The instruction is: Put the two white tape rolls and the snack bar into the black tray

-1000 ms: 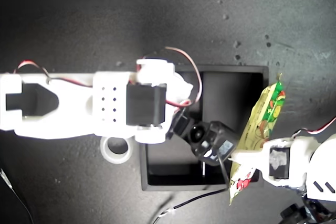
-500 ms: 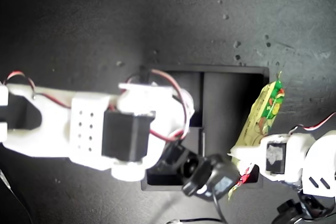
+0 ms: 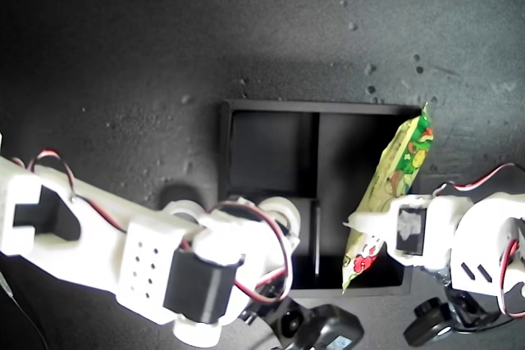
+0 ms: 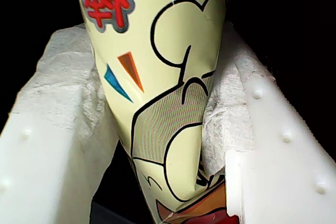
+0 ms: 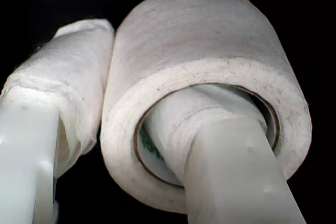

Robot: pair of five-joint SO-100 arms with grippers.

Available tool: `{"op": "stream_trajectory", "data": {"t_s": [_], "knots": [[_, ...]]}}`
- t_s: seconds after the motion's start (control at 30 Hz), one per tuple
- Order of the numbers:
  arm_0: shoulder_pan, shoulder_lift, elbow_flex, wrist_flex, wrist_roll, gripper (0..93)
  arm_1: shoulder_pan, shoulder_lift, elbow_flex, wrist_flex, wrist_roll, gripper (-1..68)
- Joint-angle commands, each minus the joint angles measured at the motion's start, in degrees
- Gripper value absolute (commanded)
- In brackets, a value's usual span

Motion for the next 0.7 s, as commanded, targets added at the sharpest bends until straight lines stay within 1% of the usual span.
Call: {"op": "stream_trajectory", "data": {"t_s": [0.0, 0.2, 0.27, 0.3, 0.4, 0.47, 0.53, 0.67], "knots": [[0.62, 0.26, -2.90, 1.05, -1.67, 0.1, 0.53, 0.44, -2.81, 0.09, 0.35, -0.3], [2.29, 0.62, -2.90, 1.05, -2.81, 0.1, 1.14, 0.44, -2.99, 0.35, 0.35, -0.3], [2.81, 0.70, -2.90, 1.05, -2.81, 1.5, 1.23, 0.44, -2.99, 0.35, 0.44, -0.3], [3.08, 0.79, -2.90, 1.05, -2.81, 3.1, 1.32, 0.44, -2.99, 0.35, 0.44, -0.3], [3.96, 1.23, -2.90, 1.05, -2.46, 11.9, 1.32, 0.44, -2.99, 0.35, 0.35, -0.2], [4.57, 1.67, -2.90, 1.05, -2.02, 15.6, 1.41, 0.44, -2.81, 0.62, 0.35, -0.2], [4.92, 1.93, -2.90, 1.05, -2.02, 17.7, 1.58, 0.44, -2.64, 0.97, 0.35, -0.2], [5.19, 2.37, -2.90, 1.05, -1.85, 18.6, 1.67, 0.44, -2.46, 1.32, 0.35, -0.2]]}}
